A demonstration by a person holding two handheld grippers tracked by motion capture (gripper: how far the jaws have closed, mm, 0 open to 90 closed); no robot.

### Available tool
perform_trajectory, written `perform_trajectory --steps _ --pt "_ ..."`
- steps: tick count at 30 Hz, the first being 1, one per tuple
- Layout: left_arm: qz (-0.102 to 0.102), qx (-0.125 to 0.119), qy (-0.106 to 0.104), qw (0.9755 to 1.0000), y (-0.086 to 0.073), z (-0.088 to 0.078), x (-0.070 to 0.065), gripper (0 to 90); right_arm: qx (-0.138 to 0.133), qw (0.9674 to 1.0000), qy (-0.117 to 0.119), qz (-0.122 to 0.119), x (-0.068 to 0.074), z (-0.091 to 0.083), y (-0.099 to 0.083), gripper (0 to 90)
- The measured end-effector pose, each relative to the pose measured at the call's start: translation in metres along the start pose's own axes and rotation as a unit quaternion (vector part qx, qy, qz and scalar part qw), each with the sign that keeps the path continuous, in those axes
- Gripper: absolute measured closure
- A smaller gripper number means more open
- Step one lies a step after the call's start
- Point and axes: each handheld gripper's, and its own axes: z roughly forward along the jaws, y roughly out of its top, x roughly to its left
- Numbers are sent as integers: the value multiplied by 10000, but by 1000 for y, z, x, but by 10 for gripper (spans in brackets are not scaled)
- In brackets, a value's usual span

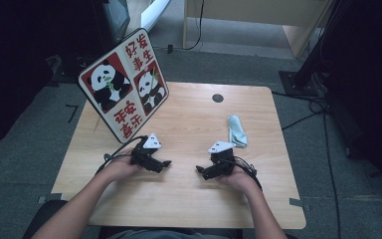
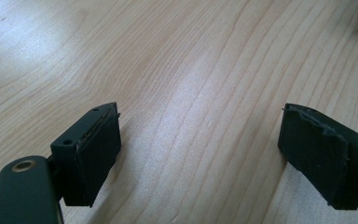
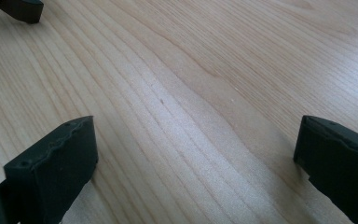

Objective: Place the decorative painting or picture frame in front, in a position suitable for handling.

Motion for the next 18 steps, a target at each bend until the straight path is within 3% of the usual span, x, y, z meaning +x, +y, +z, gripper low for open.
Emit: perform_trajectory --steps 18 --pt "-169 4 163 9997 1 1 -5 118 -6 10000 20 -32 -1 0 0 0"
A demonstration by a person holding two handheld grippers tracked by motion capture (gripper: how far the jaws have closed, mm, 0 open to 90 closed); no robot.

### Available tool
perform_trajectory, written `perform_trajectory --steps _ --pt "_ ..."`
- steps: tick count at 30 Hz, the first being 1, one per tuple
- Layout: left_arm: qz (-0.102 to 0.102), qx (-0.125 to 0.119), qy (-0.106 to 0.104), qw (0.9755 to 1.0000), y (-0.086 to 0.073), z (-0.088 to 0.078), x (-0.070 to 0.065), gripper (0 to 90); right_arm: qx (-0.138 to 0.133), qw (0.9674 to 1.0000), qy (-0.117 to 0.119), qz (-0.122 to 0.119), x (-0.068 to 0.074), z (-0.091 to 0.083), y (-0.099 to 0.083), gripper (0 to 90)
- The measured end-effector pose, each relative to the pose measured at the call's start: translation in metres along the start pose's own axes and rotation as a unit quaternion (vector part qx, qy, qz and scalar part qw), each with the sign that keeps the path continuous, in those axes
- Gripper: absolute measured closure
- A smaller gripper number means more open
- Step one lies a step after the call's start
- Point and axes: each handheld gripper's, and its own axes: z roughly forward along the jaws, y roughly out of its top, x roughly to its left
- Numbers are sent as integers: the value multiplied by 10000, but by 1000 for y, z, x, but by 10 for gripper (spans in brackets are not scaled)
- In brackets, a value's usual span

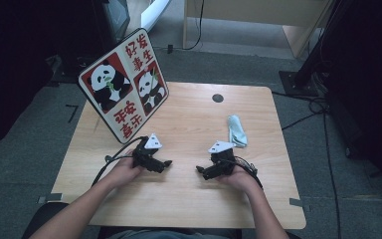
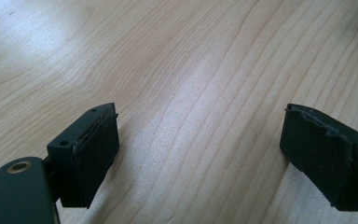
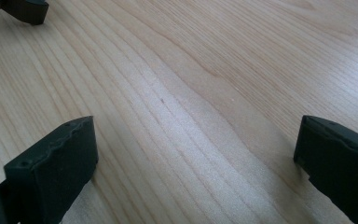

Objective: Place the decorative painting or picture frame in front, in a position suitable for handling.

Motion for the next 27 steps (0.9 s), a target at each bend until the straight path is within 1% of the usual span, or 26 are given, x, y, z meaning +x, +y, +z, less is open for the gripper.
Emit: perform_trajectory --steps 4,5,6,7,8,9,11,12,13,14,15,17,19,21,23,24,26,27 --pt "5 0 -6 10000 0 0 0 118 2 10000 7 -3 0 0 0 0" --pt "20 25 -40 10000 0 -1 1 119 1 10000 7 -4 0 0 0 0" --pt "15 40 -95 9999 1 -1 1 118 1 10000 7 -5 0 0 0 0" --pt "11 73 -204 9998 1 -2 3 118 -1 10000 8 -5 0 0 0 0" --pt "-29 69 -326 9994 2 -4 5 118 0 10000 8 -5 0 0 0 0" --pt "-67 73 -391 9992 2 -5 7 125 2 10000 7 -2 0 0 0 0" --pt "-117 71 -388 9992 3 -9 10 133 1 10000 8 -3 0 0 0 0" --pt "-180 42 -436 9989 3 -11 13 133 0 10000 7 -4 0 0 0 0" --pt "-239 10 -442 9987 5 -14 15 133 -1 10000 7 -6 0 0 0 0" --pt "-239 10 -442 9987 5 -14 15 134 0 10000 7 -4 0 0 0 0" --pt "-309 -28 -484 9983 6 -19 19 135 0 10000 7 -4 0 0 0 0" --pt "-314 -54 -458 9984 7 -21 20 137 -1 10000 7 -6 0 0 0 0" --pt "-358 -23 -487 9982 8 -27 23 139 0 10000 5 0 0 0 0 0" --pt "-358 -1 -518 9980 8 -29 24 143 1 10000 6 -4 0 0 0 0" --pt "-248 34 -528 9983 9 -36 25 143 -2 10000 7 0 0 0 0 0" --pt "-228 28 -541 9983 9 -38 25 145 -1 10000 6 -5 0 0 0 0" --pt "-231 43 -543 9982 10 -41 25 146 1 10000 6 -4 0 0 0 0" --pt "-247 39 -558 9981 10 -46 27 147 2 10000 6 -4 0 0 0 0"
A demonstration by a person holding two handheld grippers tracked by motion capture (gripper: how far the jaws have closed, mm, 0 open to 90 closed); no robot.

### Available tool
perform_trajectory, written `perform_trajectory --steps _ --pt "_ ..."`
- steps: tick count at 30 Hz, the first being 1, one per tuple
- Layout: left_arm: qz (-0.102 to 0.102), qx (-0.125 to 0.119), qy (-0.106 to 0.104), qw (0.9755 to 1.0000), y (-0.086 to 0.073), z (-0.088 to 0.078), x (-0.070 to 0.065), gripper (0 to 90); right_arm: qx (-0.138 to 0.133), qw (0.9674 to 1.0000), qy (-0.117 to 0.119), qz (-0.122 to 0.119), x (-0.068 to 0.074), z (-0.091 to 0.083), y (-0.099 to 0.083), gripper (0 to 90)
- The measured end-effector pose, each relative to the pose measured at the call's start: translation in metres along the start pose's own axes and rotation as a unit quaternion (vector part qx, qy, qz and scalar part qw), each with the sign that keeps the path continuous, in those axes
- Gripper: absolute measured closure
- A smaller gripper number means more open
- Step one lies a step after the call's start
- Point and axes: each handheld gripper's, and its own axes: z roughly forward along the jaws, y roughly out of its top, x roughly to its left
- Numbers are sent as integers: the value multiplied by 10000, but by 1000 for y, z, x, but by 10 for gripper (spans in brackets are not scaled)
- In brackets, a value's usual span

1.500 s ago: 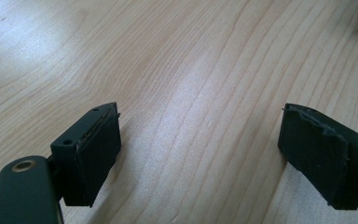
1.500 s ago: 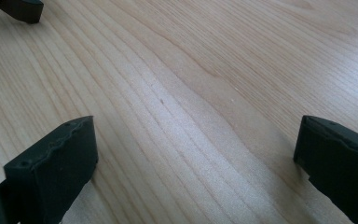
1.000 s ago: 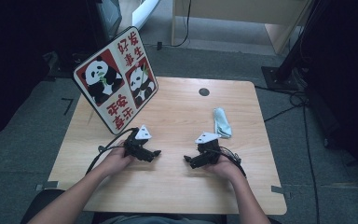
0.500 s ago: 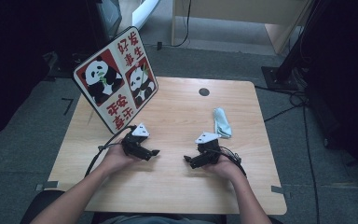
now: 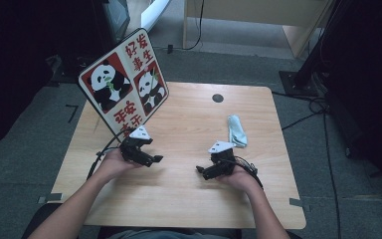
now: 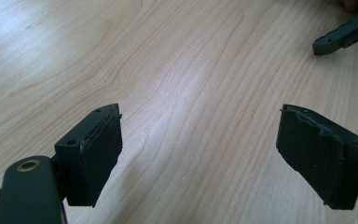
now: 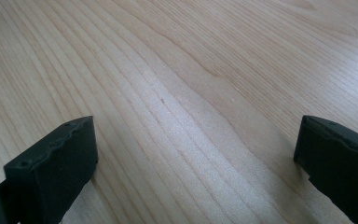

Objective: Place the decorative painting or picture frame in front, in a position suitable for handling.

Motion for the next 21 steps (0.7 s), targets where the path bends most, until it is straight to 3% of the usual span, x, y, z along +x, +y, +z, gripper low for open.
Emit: perform_trajectory --steps 8,21 --pt "-89 2 38 10000 -4 -19 10 154 -3 10000 1 0 0 0 0 0" --pt "-247 -127 21 9996 -14 -48 14 192 1 10000 3 -2 0 0 0 0"
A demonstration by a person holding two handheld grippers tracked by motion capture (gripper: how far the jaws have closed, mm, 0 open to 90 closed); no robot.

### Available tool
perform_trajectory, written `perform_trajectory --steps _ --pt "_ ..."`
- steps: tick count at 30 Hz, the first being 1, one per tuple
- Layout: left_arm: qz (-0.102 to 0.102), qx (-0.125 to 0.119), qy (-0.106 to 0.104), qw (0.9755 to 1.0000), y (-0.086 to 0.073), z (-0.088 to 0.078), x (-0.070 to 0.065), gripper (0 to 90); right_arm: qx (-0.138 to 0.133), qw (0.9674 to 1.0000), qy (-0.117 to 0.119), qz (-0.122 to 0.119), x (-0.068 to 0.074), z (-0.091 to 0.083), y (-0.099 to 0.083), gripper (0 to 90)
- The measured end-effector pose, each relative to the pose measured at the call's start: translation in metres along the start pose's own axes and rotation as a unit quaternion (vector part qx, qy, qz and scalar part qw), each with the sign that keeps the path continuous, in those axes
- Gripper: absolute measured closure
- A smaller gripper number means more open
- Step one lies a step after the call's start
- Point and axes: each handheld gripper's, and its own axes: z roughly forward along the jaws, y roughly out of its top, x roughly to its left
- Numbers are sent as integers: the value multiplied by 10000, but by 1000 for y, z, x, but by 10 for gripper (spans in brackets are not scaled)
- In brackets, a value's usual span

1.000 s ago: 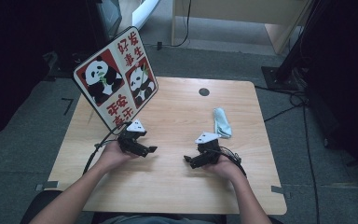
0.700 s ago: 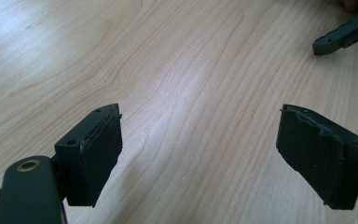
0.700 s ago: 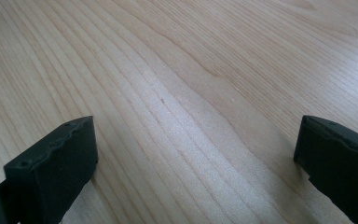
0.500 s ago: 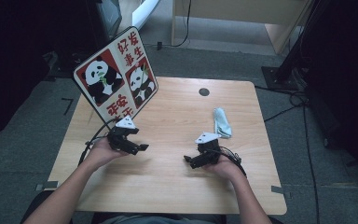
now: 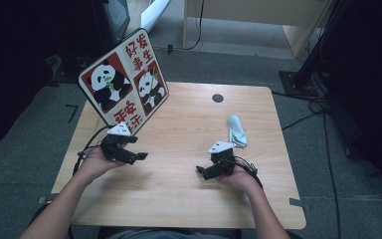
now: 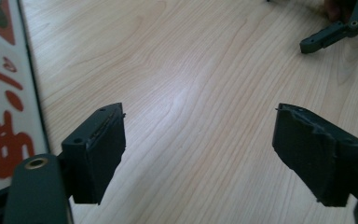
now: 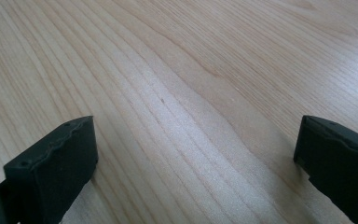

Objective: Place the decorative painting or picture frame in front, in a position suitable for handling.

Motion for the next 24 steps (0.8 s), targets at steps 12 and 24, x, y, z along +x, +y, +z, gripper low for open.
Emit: perform_trajectory --steps 12,24 --pt "-272 -227 175 9992 -18 -39 13 276 -1 10000 0 -2 0 0 0 0" --pt "-756 -431 362 9955 -33 -75 33 393 6 10000 -1 -8 0 0 0 0"
